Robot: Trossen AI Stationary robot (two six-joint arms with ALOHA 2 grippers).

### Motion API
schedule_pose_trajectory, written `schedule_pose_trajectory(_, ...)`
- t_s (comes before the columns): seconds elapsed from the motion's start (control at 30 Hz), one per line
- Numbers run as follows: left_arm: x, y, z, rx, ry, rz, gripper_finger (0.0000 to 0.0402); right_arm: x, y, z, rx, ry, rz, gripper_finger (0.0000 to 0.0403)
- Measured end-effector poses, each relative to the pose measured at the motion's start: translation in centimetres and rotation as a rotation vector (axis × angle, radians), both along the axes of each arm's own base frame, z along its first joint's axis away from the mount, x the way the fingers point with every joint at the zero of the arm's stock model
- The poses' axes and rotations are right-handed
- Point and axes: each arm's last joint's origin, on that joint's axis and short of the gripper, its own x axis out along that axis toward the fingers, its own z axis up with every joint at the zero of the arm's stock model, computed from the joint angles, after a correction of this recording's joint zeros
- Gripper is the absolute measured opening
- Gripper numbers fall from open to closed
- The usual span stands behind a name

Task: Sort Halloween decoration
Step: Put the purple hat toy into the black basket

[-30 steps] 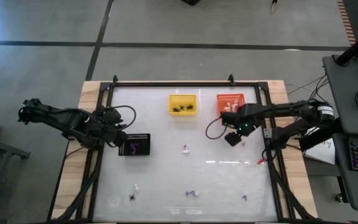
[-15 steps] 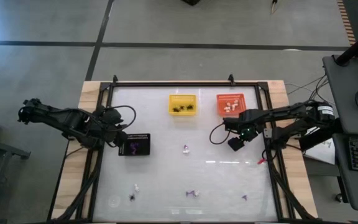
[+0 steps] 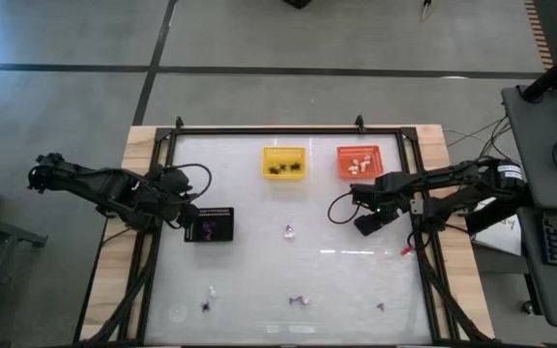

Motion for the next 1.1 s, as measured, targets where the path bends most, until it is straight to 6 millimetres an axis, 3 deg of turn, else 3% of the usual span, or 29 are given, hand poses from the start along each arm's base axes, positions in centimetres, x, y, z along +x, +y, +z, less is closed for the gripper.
schedule_pose_trajectory(0.27, 0.1, 0.0, 0.0, -0.002, -0.007, 0.000, 0.0110, 0.0, 0.0, 0.0, 0.009, -0.001, -0.005, 0.0024)
schedule_pose_trajectory(0.33, 0.1, 0.0, 0.0, -0.002, -0.008, 0.001, 0.0110, 0.0, 0.0, 0.0, 0.015, 0.000, -0.010, 0.0014)
schedule_pose_trajectory(0.77, 0.1, 0.0, 0.0, -0.003, -0.008, 0.002, 0.0110, 0.8, -0.2, 1.2, -0.015, -0.035, 0.021, 0.0010)
schedule_pose_trajectory(1.1, 0.1, 0.0, 0.0, -0.003, -0.008, 0.001, 0.0110, 1.7, -0.6, 2.9, -0.100, -0.040, 0.103, 0.0053)
